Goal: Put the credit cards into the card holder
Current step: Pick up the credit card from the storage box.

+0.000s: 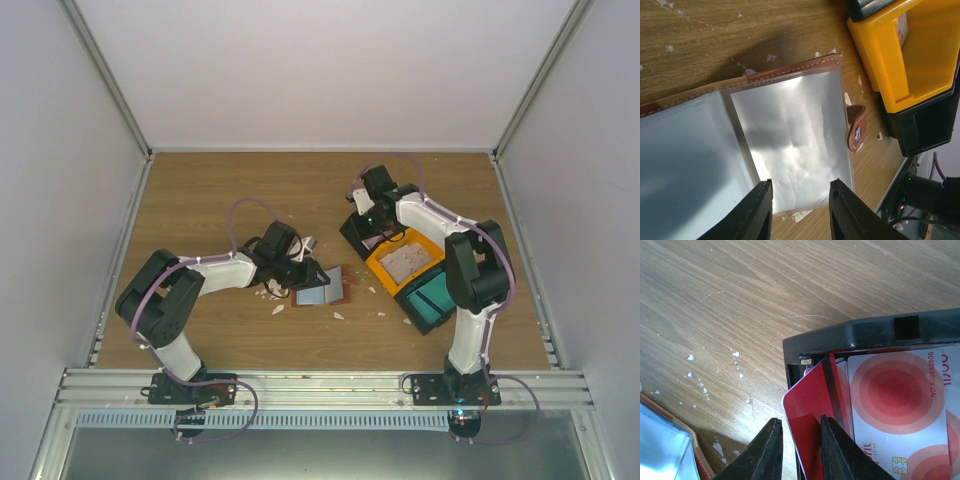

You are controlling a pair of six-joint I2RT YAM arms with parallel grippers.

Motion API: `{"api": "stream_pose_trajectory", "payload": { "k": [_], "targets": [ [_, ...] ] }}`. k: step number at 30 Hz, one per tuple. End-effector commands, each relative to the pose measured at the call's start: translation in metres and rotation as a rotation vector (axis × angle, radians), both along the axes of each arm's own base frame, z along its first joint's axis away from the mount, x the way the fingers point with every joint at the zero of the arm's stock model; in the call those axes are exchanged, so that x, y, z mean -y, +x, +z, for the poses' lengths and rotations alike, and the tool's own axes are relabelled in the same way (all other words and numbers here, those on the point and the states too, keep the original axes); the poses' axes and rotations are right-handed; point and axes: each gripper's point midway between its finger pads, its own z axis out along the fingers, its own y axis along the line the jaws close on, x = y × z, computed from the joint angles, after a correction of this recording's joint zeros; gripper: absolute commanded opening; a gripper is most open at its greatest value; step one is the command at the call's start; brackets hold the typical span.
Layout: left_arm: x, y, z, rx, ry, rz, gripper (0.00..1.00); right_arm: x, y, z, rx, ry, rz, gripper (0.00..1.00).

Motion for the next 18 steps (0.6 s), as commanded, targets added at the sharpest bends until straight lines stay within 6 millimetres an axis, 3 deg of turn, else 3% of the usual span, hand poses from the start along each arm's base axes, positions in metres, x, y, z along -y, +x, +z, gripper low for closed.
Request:
{"api": "stream_pose_trajectory", "payload": {
  "k": [1,11,18],
  "targets": [
    [0.006,0.003,0.002,0.03,-0.013,-0.01,0.34,0.001,0.0,0.021,0.037,0.021,-0.009,0.23],
    [0.007,0.003,0.002,0.033,-0.013,-0.012,0.34,0.005,0.003,0.021,0.058,0.025,-0.023,0.05],
    [0.007,0.003,0.004,0.037,-0.013,-0.01,0.35,0.018,0.016,0.043,0.166,-0.02,-0.081,0.01]
  ]
}}
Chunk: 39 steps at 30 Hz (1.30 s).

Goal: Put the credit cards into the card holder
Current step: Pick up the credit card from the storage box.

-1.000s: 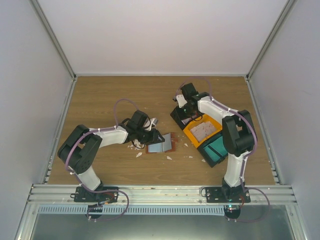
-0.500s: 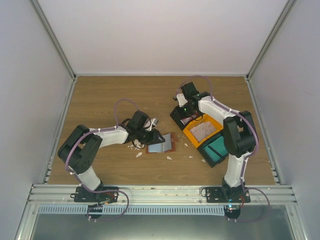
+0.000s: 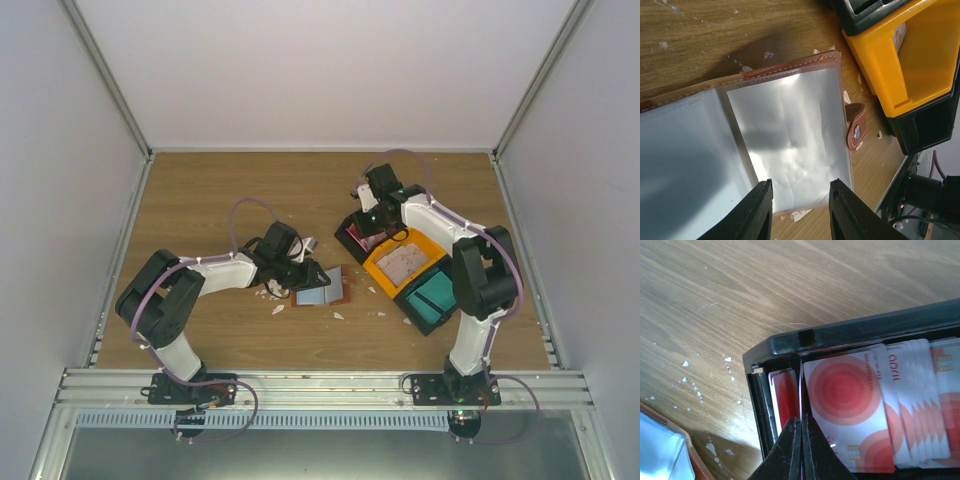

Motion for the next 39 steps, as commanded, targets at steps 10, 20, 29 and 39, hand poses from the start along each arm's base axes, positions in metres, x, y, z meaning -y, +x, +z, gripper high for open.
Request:
{"api": "stream_pose_trajectory", "payload": {
  "k": [10,20,29,39],
  "targets": [
    [0.005,0.013,0.015,0.081,-0.003,0.026,0.43,0.03,0.018,0.096,0.318,0.002,-0.157,0.0],
    [-0.005,0.025,0.083,0.297,-0.101,0.109,0.58,-0.011,-0.053,0.168,0.344,0.441,-0.002,0.01],
    [-0.005,-0.001,0.166,0.488,-0.348,0.049,0.78,-0.048,-0.136,0.188,0.181,0.842,0.25,0.0],
    [-0.003,-0.008,0.19,0.425,-0.443,0.01,0.44,-0.062,-0.173,0.204,0.118,0.997,0.413,0.0]
  ]
}}
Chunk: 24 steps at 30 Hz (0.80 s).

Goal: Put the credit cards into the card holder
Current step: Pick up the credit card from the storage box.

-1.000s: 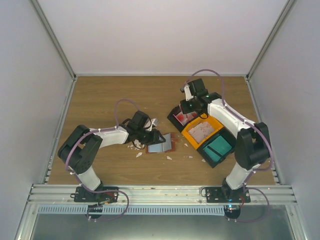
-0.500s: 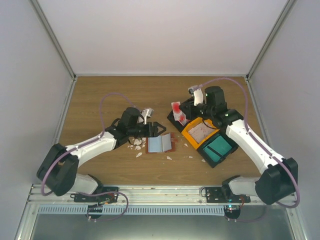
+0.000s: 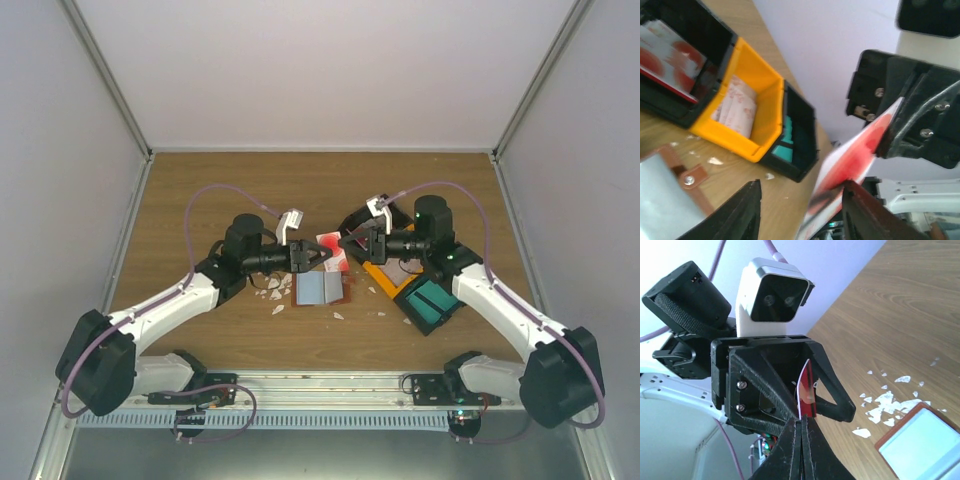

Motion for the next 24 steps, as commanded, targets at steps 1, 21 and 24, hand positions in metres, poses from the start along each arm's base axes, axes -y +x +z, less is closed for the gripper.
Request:
{"api": "stream_pose_trajectory", "payload": {
  "k": [1,21,24],
  "targets": [
    [0.004,-0.004,0.033,0.06,-0.099,-0.048,0.37,-0.007,-0.02,0.029,0.053,0.099,0.12,0.0],
    [-0.008,-0.007,0.051,0.009,-0.176,-0.091,0.0,-0.008,-0.03,0.0,-0.015,0.128,0.166,0.07],
    [-0.007,-0.007,0.047,0.0,-0.168,-0.102,0.0,-0.008,-0.028,0.0,-0.018,0.127,0.154,0.01]
  ]
}}
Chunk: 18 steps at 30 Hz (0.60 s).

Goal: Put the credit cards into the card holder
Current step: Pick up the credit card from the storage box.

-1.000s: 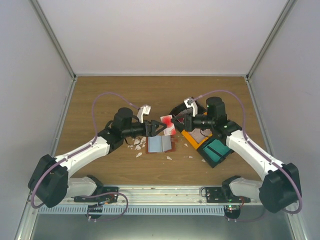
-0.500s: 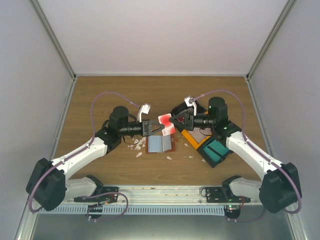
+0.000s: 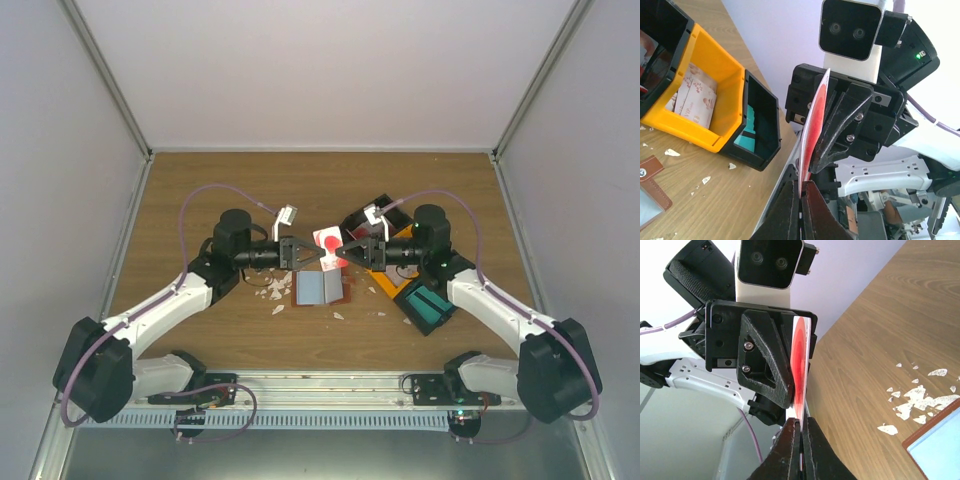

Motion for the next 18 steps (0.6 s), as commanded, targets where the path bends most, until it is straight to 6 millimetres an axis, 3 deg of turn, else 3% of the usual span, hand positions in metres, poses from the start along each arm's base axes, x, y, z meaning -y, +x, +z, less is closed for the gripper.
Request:
{"api": "stream_pose_trajectory", "payload": {
  "k": [1,3,4,6,8,11,13,18],
  "targets": [
    [-0.003,0.011,0.012,0.046,-0.027,0.023,0.01,-0.003,-0.011,0.01,0.028,0.035,0.049,0.0],
    [-0.005,0.014,0.0,0.03,0.014,0.049,0.11,-0.003,-0.005,0.004,0.013,0.015,0.009,0.0],
    [-0.008,0.017,-0.009,0.012,0.054,0.08,0.25,-0.002,-0.001,-0.002,-0.002,-0.003,-0.014,0.0],
    [-0.021,0.028,-0.034,-0.027,0.169,0.179,0.44,0.001,0.007,-0.02,-0.051,-0.055,-0.078,0.01],
    [-0.041,0.037,-0.067,-0.079,0.319,0.297,0.55,0.006,0.015,-0.046,-0.112,-0.126,-0.168,0.01],
    [-0.063,0.034,-0.109,-0.138,0.463,0.365,0.56,0.009,0.014,-0.084,-0.209,-0.215,-0.252,0.01],
    [-0.064,0.027,-0.132,-0.183,0.5,0.337,0.54,0.008,0.009,-0.106,-0.26,-0.259,-0.28,0.0],
    [-0.06,0.018,-0.166,-0.25,0.51,0.289,0.44,-0.001,0.0,-0.147,-0.359,-0.333,-0.307,0.01]
  ]
}}
